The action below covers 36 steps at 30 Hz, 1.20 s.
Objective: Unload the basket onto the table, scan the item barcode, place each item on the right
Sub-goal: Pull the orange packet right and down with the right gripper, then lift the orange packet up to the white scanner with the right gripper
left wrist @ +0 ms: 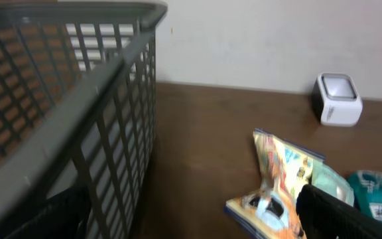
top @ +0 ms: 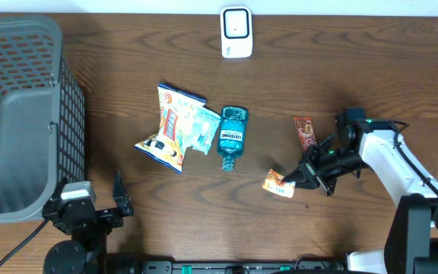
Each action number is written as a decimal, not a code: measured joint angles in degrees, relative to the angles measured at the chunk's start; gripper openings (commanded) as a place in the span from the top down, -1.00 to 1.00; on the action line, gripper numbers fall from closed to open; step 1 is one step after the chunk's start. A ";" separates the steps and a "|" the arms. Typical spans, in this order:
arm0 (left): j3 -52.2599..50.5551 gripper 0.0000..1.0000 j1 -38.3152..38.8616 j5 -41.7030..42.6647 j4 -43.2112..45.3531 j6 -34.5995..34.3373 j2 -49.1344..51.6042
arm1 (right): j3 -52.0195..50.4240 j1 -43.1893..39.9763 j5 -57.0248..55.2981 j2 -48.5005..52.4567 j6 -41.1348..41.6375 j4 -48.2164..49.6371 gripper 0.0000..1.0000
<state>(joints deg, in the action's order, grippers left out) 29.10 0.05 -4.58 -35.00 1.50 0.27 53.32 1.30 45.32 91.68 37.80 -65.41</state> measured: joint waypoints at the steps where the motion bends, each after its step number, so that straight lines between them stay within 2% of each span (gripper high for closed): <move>1: 0.00 -0.97 0.00 0.00 -0.81 0.00 0.00 | -0.04 0.00 0.20 -0.33 0.00 -0.79 0.97; 9: 0.00 -0.97 0.00 0.00 -5.38 0.00 0.00 | -0.04 0.00 4.24 -2.10 -0.92 -8.15 0.97; 13: -0.02 -0.97 0.00 0.00 -8.63 0.00 0.00 | -0.04 0.09 5.18 -2.10 -2.08 -8.98 0.97; 20: -0.04 -0.97 0.00 0.83 -7.61 0.00 0.00 | -0.04 0.09 5.68 -2.10 -3.08 -8.79 0.97; 26: -0.13 -0.97 0.00 2.05 1.05 -0.02 0.00 | -0.04 0.09 4.37 -2.10 -3.52 -8.63 0.97; 30: -1.29 -0.97 0.00 6.64 9.38 -0.57 0.00 | -0.04 0.09 3.17 -2.12 -3.72 -7.41 0.97; 36: -11.82 -0.97 0.00 14.75 20.98 -0.68 0.02 | -0.04 0.09 2.12 -2.12 -3.74 -7.19 0.97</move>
<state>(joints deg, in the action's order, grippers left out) 17.28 0.05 10.17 -14.02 0.82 0.30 53.28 1.39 47.44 89.56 34.06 -72.60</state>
